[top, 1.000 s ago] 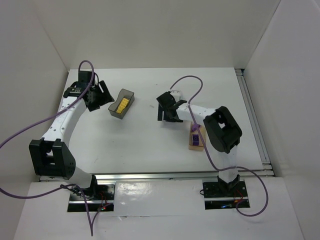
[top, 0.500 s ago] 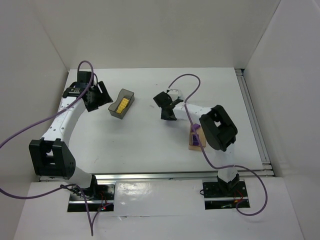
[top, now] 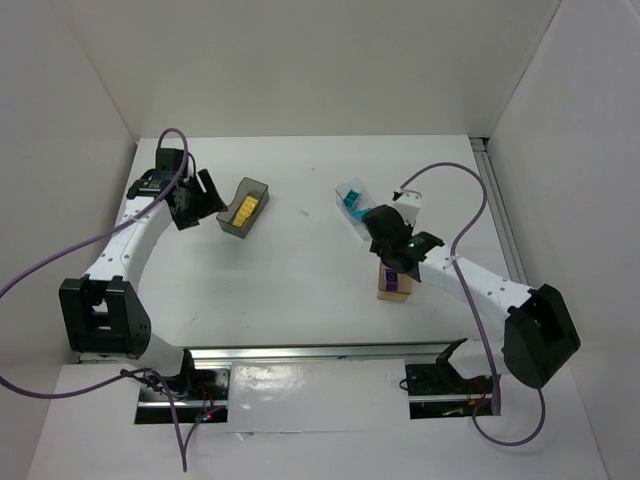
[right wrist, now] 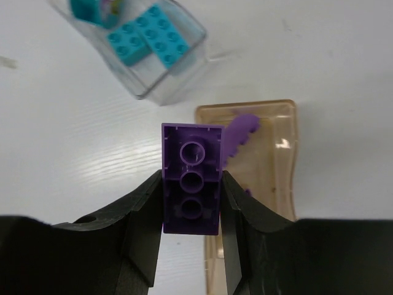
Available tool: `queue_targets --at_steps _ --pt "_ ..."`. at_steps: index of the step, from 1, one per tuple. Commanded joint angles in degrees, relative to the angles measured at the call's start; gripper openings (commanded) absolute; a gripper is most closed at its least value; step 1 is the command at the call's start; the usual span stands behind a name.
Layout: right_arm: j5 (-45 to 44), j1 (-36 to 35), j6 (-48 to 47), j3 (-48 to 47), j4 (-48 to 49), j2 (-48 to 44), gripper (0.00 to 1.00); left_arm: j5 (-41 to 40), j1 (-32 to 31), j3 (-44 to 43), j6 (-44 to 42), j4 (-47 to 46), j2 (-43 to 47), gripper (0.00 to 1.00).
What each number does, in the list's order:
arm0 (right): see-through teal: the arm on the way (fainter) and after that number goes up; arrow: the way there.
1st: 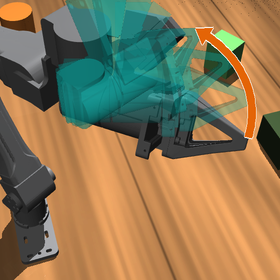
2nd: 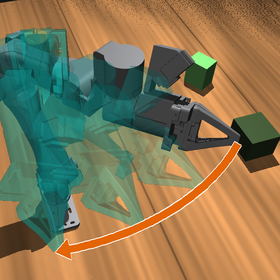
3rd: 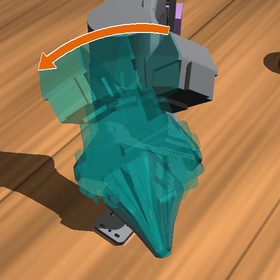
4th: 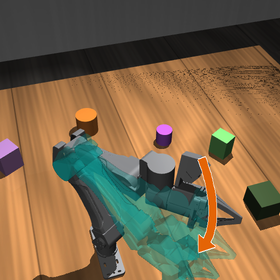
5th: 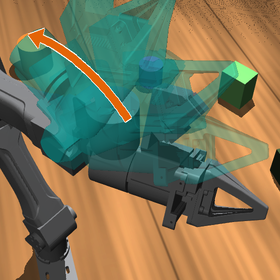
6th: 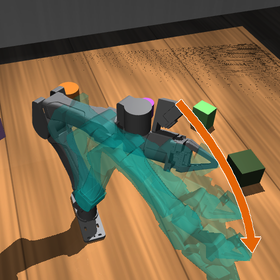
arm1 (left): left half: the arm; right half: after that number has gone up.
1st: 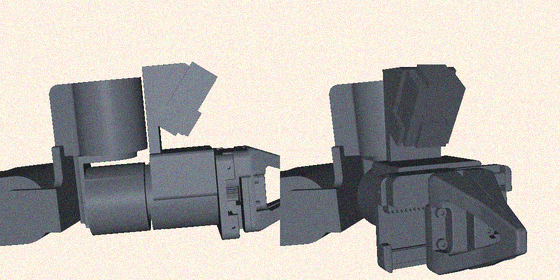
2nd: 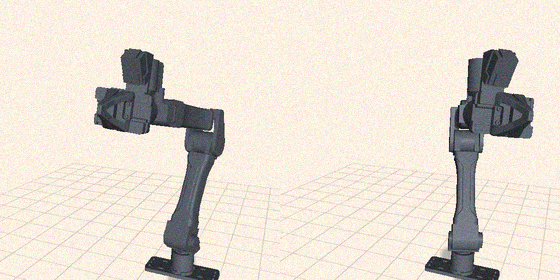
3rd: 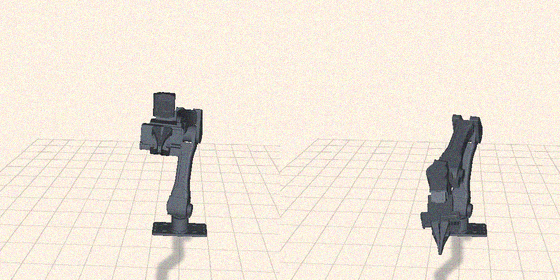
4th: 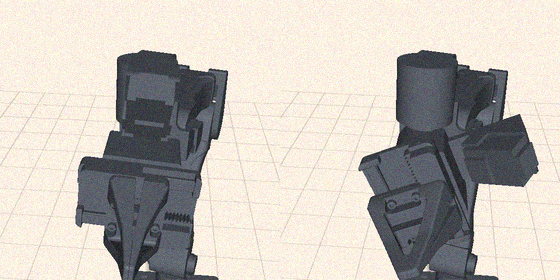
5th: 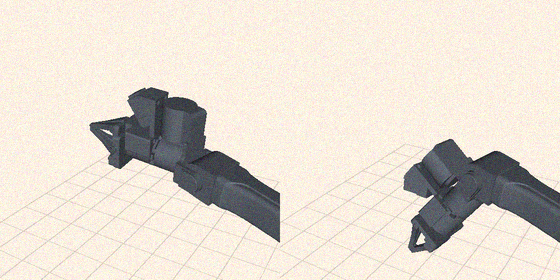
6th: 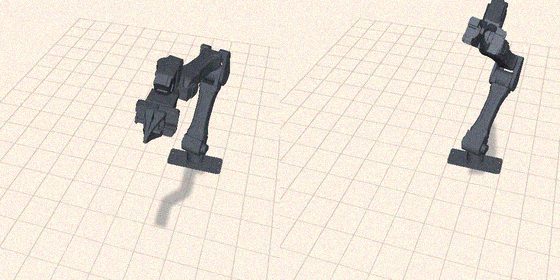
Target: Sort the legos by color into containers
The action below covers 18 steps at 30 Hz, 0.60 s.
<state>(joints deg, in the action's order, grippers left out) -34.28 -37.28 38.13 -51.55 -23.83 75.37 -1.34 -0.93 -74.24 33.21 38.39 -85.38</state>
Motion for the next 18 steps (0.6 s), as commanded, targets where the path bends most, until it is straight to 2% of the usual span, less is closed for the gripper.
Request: queue_targets --at_steps 1,2,4,5,6,7,8,9,10,14,18 --pt "-3.6 2.6 1.8 2.1 -3.2 -0.6 0.21 1.3 0.3 -0.1 0.3 -1.6 2.8 0.82" --pt "-3.6 3.3 1.8 2.2 -3.2 -0.6 0.21 1.3 0.3 -0.1 0.3 -1.6 2.9 0.82" --pt "-3.6 4.9 1.2 2.2 -3.2 -0.1 0.31 1.3 0.3 -0.1 0.3 -1.6 3.5 0.82" --pt "-3.6 4.9 1.2 2.2 -3.2 0.5 0.41 1.3 0.3 -0.1 0.3 -1.6 3.5 0.82" --pt "-3.6 5.5 1.2 1.6 -3.2 0.5 0.55 1.3 0.3 -0.1 0.3 -1.6 3.5 0.82" --pt "-3.6 5.5 1.2 1.6 -3.9 1.0 0.7 1.3 0.3 -0.1 0.3 -1.0 3.5 0.82" --pt "-4.2 5.5 1.2 -0.1 -4.5 1.0 0.9 1.3 0.3 -0.6 0.3 -1.0 3.5 0.82" --pt "-4.2 5.5 1.2 -0.8 -4.5 1.0 0.97 1.3 0.3 -0.6 0.3 -1.0 3.5 0.82" --pt "-4.8 5.5 1.2 -1.8 -6.3 1.0 1.0 1.3 0.3 -0.6 0.3 -0.3 3.5 0.82" --pt "-9.4 6.0 1.2 -7.5 -12.0 -0.8 1.0 1.3 0.3 -1.8 0.3 -0.3 4.0 0.82" --pt "-19.7 9.7 5.0 -14.3 -21.1 -3.5 1.0 1.3 0.3 -2.3 0.3 -0.3 4.7 0.82"
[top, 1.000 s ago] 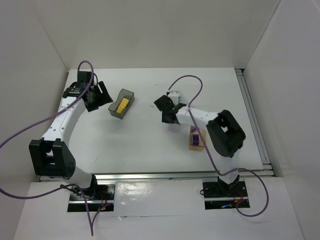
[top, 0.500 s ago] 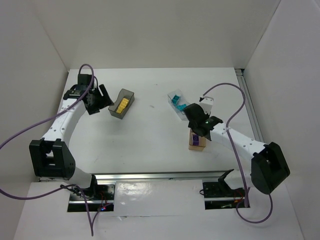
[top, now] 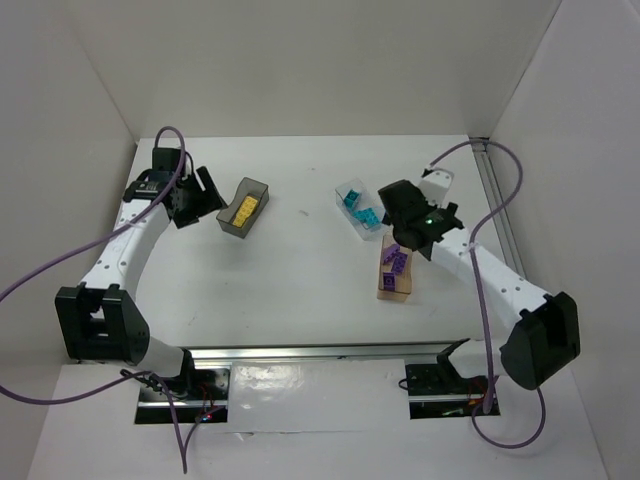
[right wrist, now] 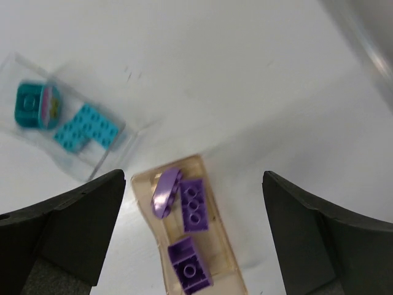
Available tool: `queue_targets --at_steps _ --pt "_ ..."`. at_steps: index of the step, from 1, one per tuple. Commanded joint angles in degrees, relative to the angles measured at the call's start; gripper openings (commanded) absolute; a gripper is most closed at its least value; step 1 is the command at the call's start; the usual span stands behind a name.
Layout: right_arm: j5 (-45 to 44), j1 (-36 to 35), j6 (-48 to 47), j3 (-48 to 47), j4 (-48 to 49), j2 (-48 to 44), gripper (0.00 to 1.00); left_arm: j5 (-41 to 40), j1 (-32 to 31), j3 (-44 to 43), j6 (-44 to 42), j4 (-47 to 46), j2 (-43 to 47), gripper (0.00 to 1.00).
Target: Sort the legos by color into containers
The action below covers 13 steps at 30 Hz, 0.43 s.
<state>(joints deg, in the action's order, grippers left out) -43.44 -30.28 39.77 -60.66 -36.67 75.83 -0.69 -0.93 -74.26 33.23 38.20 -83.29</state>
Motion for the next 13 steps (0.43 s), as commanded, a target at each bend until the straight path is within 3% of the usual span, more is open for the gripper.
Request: queue_targets --at_steps 1,6,13 --pt "-10.6 5.3 3.9 -5.7 -9.6 -4.5 1.0 0.7 0.3 -2.3 -0.3 -0.7 3.4 0.82" --pt "-9.1 11.5 6.8 -6.2 -13.1 -4.6 1.0 0.7 0.3 -1.2 -0.3 -2.8 6.1 0.84" --pt "-7.4 12.0 4.1 -2.0 -10.3 -6.1 1.0 2.4 0.3 0.2 -0.9 -6.6 8.9 0.88"
